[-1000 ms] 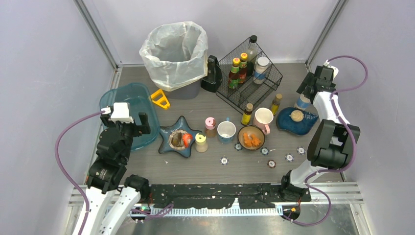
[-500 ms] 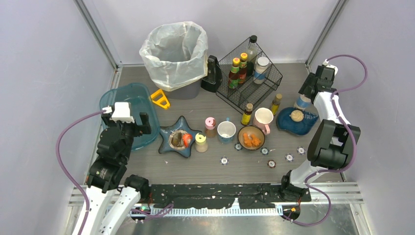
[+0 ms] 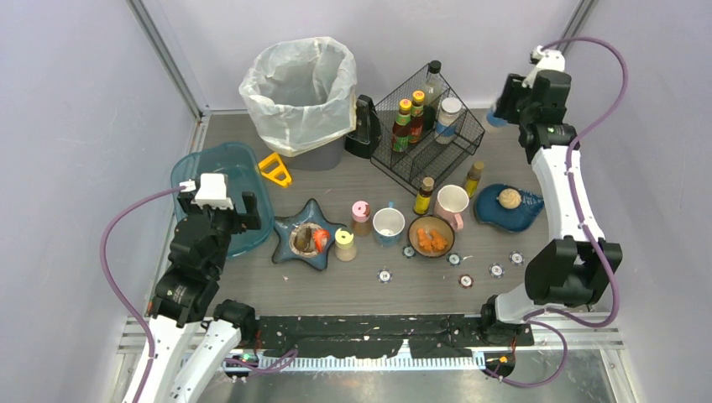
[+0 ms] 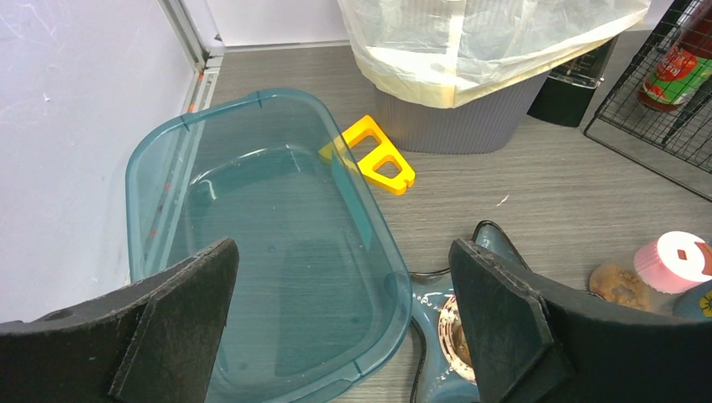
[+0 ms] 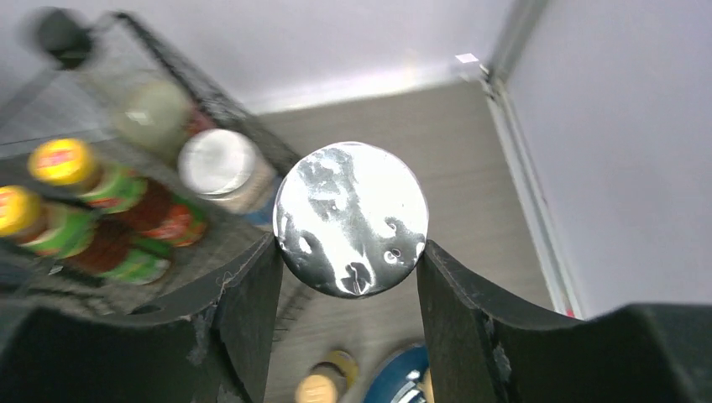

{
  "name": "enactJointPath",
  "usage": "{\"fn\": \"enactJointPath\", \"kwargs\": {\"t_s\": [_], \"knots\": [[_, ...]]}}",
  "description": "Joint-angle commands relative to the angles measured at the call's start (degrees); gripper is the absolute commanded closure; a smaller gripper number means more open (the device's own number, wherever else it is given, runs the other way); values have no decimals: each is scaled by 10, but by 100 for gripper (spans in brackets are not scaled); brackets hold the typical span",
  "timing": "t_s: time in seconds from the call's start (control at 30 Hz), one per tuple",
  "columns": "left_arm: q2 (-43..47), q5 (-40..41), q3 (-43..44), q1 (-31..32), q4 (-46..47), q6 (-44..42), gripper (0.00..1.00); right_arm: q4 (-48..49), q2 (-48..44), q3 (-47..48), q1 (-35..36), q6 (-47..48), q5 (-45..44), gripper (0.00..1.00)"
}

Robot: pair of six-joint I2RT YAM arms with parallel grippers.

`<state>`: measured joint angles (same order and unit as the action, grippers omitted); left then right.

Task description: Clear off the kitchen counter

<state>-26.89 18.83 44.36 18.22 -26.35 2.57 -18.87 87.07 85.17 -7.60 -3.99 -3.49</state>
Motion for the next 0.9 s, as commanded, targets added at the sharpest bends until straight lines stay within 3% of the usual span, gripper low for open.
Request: {"fn": "enactJointPath", "kwargs": {"t_s": [0.0, 0.1, 0.33, 0.63, 0.87], "knots": [[-5, -7, -2, 2, 32, 1, 3, 45, -50, 47, 59, 65, 82, 94], [-8, -11, -3, 2, 32, 2, 3, 46, -42, 64, 73, 68, 165, 94], [-13, -13, -4, 2, 33, 3, 3, 29, 6, 97, 106, 71, 252, 95], [-17, -16, -4, 2, 33, 3, 3, 48, 83, 120, 112, 67, 282, 94], [-19, -13, -5, 2, 33, 2, 3, 79, 125, 122, 112, 82, 246, 95]]}}
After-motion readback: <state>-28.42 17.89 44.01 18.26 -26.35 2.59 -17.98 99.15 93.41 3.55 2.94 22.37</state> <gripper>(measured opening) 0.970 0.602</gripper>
